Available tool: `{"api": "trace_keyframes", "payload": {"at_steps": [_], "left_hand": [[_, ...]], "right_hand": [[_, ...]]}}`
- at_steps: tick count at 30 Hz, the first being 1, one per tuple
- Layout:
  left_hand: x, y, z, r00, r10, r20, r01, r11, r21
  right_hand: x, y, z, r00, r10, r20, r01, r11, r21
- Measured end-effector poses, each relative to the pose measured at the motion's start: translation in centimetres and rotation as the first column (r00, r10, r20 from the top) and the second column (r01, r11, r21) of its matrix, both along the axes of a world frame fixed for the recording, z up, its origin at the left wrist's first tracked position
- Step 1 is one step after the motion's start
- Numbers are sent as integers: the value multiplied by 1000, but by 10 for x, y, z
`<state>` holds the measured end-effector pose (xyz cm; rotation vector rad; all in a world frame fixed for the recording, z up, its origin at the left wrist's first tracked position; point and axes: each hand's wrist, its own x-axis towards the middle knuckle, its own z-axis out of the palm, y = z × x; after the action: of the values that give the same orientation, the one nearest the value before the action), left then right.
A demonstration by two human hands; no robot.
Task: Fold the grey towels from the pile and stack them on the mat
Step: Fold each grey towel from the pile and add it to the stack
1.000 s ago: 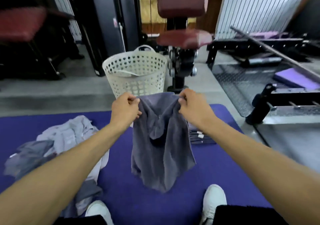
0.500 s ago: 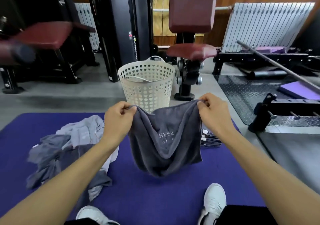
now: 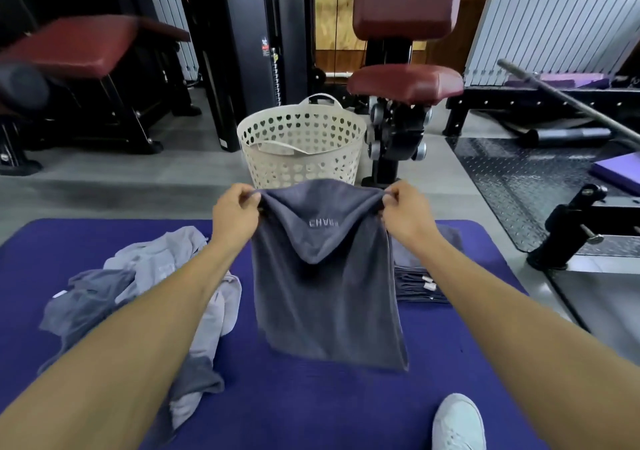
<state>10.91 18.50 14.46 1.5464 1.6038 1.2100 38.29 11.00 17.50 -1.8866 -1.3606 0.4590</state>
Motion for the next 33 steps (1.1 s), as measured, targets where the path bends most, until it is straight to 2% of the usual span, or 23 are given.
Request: {"api": "trace_keyframes", "payload": {"at_steps": [4, 7, 11, 15, 19, 25, 27, 29, 32, 33], "left_hand": [[-10, 9, 27, 999, -12, 47, 9, 997, 78], [-21, -3, 13, 997, -39, 64, 37, 999, 31], [-42, -37, -45, 996, -23, -90, 15, 996, -93], [-59, -108, -125, 960, -119, -252, 37, 952, -305], [-69, -163, -177, 966, -150, -209, 56, 916, -397], [-80, -180, -190, 937, -249, -246, 126, 896, -426], [-80, -188, -189, 885, -355, -300, 200, 873, -444], [-82, -197, -195, 773, -509, -378, 277, 807, -522], [-94, -204, -203, 428, -775, -464, 320, 611, -724], [-98, -203, -205, 371, -806, -462, 302, 575, -761]], "right_hand": [[-6, 17, 18, 996, 14, -83, -2, 990, 140], [-10, 2, 4, 994, 25, -105, -13, 994, 112], [-14, -42, -46, 993, 10, -117, -12, 1000, -20], [-19, -106, -115, 993, -11, -116, -11, 983, -183], [-20, -160, -158, 999, 39, -12, -41, 957, -286], [-15, -194, -181, 988, 126, 91, -81, 916, -393], [-15, -202, -186, 967, 206, 147, -115, 876, -468], [-17, -211, -191, 916, 347, 199, -158, 771, -616], [-23, -220, -196, 808, 546, 222, -150, 555, -818], [-24, -220, -199, 801, 562, 206, -155, 527, -836]]}}
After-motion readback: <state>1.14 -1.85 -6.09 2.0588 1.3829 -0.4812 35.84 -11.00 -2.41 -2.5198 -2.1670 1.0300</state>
